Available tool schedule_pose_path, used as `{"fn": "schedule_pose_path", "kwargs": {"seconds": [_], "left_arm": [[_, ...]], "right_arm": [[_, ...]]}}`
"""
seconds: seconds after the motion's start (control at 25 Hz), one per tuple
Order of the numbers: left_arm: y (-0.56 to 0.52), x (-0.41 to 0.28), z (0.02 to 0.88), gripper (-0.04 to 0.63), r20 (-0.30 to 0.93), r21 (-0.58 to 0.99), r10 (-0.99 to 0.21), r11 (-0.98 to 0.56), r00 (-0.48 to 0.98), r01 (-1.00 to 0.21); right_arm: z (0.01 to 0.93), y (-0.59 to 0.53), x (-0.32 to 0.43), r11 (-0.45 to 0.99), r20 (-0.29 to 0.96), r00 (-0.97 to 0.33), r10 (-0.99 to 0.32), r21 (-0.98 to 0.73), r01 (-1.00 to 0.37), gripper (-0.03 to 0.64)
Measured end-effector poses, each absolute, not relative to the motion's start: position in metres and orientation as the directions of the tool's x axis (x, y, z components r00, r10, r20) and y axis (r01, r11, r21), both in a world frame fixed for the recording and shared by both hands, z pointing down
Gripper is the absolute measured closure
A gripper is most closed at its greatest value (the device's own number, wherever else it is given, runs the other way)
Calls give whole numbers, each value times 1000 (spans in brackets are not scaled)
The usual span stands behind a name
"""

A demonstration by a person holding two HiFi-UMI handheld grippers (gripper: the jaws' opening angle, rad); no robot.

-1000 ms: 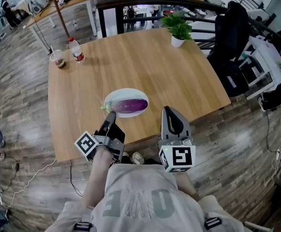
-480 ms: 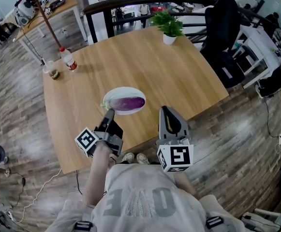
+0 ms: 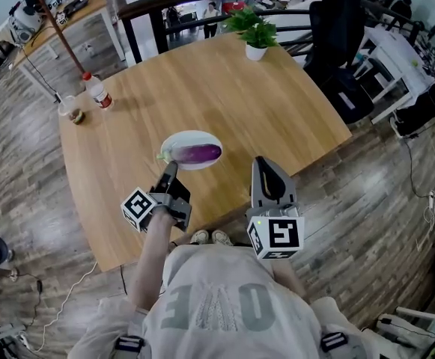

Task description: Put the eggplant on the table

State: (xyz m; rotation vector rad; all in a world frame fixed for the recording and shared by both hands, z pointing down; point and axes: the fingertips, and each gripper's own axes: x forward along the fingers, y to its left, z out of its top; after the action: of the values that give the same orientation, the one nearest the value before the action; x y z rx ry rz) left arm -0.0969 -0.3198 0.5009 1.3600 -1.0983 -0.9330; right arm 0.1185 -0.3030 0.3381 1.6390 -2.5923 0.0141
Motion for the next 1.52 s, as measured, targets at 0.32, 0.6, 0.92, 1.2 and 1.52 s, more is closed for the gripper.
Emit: {"fn": "schedule_pose_path", "kwargs": {"seconds": [0.32,0.6,0.92,1.2,1.52], "left_arm": [[-339,-87,542,574,100,986,-939,49,330,-160],[-343,-84,576,575,152,984,-928,112,339,-135],[-355,-80,598,575,198,978,-930,165,311,-129],[-357,-82,607,575,226,972,-930,195,290,-133],[-359,-78,615,575,258,963,-927,226,272,-144]], "right_arm": [[347,-297,134,350,106,-344,-933,39,-936,594],[347,-286,147,278,112,-272,-956,45,-959,594],[353,-275,168,217,132,-210,-969,41,-975,594],[354,-269,182,168,136,-164,-977,22,-986,594],[354,-264,188,152,132,-151,-980,-2,-988,594]]}}
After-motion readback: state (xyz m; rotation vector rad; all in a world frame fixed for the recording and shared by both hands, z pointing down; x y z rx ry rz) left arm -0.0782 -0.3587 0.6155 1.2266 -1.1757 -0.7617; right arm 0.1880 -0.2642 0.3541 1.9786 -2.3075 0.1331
